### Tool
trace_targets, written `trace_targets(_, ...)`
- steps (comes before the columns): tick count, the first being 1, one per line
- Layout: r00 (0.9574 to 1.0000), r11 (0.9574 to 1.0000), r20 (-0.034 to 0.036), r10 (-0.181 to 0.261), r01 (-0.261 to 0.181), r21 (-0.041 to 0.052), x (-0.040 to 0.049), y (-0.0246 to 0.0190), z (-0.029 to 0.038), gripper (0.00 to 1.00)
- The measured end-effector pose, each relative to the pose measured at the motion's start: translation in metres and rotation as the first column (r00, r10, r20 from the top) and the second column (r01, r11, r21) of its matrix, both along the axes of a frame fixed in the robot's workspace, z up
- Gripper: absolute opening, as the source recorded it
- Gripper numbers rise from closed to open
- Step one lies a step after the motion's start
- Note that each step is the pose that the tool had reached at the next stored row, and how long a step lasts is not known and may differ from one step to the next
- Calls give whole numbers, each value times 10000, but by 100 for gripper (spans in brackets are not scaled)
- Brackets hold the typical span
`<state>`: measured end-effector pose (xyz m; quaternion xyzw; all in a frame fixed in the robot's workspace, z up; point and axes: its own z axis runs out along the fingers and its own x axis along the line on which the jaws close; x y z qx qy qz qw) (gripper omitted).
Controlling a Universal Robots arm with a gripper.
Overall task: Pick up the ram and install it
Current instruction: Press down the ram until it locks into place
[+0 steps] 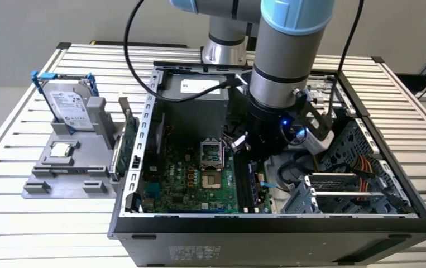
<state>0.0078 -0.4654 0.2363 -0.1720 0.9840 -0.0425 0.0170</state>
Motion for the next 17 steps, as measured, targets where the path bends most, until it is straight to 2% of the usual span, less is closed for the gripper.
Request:
trace_targets(4, 9989, 9989, -88, 471, -471, 0, 0, 0, -3, 0)
trace_targets(8, 9933, 9933, -99, 1152, -1152, 1, 0, -1, -17, 0)
trace_targets(12, 9827, 9828, -100, 1848, -1848, 0, -1, 0, -33, 0)
trace_targets(15, 9711, 9712, -99, 2384, -2384, 2, -1, 0, -39, 0)
trace_targets(17, 9619, 9619, -99, 2732, -2732, 2, -1, 0, -39, 0)
